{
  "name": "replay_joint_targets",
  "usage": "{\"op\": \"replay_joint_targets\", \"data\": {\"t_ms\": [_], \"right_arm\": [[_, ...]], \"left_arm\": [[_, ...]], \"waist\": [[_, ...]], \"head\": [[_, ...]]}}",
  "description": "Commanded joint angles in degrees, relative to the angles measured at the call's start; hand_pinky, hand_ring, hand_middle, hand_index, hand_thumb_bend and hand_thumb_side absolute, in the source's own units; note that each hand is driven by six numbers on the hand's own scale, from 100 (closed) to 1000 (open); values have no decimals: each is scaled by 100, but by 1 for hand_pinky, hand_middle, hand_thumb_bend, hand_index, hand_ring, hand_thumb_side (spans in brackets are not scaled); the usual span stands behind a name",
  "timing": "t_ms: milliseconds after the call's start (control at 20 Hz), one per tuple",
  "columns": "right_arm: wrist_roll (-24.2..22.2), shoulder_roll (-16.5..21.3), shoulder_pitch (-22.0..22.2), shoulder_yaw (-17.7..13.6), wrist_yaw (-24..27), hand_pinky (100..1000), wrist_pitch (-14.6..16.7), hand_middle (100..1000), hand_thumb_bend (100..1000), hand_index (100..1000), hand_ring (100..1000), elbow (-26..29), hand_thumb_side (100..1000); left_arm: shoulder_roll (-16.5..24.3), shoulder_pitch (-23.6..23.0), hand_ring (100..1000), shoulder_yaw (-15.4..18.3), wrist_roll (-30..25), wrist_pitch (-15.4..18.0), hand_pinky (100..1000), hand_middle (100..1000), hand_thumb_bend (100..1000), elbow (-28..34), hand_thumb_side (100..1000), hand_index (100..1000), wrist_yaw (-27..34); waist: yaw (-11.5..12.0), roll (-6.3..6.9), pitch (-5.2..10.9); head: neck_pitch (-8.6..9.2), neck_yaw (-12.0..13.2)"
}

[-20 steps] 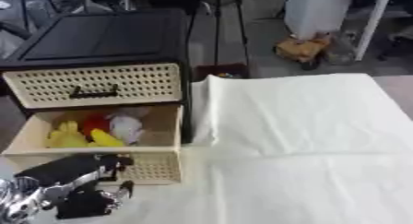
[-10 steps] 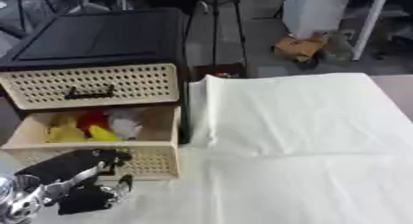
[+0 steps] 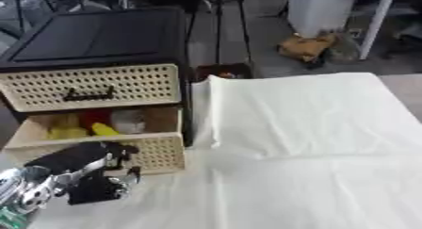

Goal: Pick up objects from table and place into drawer.

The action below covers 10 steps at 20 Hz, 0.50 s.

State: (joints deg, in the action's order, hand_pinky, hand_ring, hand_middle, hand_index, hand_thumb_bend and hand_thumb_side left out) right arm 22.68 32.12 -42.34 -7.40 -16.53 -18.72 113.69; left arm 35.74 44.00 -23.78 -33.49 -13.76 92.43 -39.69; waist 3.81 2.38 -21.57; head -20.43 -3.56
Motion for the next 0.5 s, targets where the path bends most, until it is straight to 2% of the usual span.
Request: {"op": "replay_joint_targets", "data": {"t_ms": [50, 500], "right_arm": [[-20, 90, -86, -27, -27, 421, 5, 447, 100, 624, 496, 90, 868], [-28, 81, -117, -23, -23, 422, 16, 447, 100, 623, 497, 90, 867]], "left_arm": [[72, 131, 407, 133, 125, 46, 225, 941, 100, -167, 1000, 1000, -94], [-38, 341, 410, 239, 371, 128, 230, 947, 100, -650, 1000, 1000, -179]], "waist": [[0, -3, 93], [-60, 6, 68]], "head": [[89, 24], [134, 56]]}}
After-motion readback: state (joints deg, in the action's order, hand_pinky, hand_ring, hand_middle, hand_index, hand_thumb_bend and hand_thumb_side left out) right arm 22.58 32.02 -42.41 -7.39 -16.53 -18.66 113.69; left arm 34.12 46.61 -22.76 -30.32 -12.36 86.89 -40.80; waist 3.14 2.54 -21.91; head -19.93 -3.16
